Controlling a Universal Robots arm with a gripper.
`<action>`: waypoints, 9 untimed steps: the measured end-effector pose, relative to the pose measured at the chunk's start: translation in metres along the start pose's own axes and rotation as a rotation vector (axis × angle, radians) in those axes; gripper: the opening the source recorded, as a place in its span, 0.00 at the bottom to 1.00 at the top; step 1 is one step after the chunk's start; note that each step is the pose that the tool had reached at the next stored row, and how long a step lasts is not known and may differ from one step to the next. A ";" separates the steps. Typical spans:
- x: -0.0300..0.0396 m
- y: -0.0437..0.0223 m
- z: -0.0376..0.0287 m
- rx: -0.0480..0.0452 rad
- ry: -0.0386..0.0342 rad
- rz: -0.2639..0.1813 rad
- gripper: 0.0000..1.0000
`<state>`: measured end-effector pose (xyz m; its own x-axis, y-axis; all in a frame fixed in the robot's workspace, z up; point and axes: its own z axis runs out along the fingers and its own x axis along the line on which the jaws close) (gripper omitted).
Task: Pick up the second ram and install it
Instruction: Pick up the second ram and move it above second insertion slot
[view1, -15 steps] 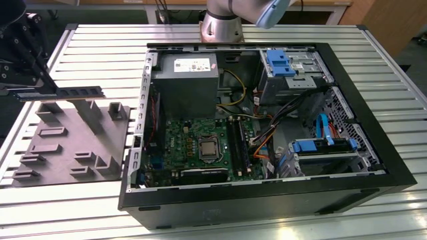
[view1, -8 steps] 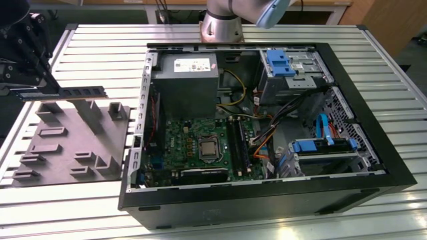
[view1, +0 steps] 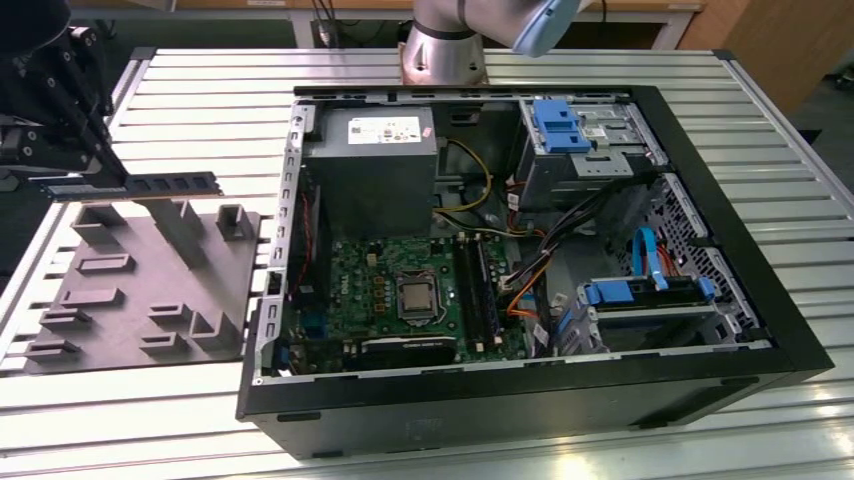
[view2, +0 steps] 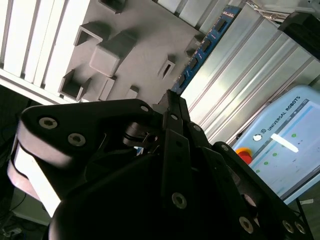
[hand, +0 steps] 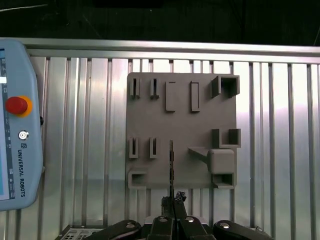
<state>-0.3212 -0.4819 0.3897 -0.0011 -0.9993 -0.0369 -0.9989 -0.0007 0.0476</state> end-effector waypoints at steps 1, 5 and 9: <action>0.0000 -0.0008 0.0000 0.0000 -0.0001 0.000 0.12; 0.0000 -0.0041 -0.0002 0.0000 0.0000 0.000 0.12; 0.0000 -0.0066 -0.0003 0.0000 -0.0001 0.000 0.12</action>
<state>-0.3146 -0.4819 0.3897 -0.0011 -0.9993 -0.0370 -0.9989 -0.0007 0.0476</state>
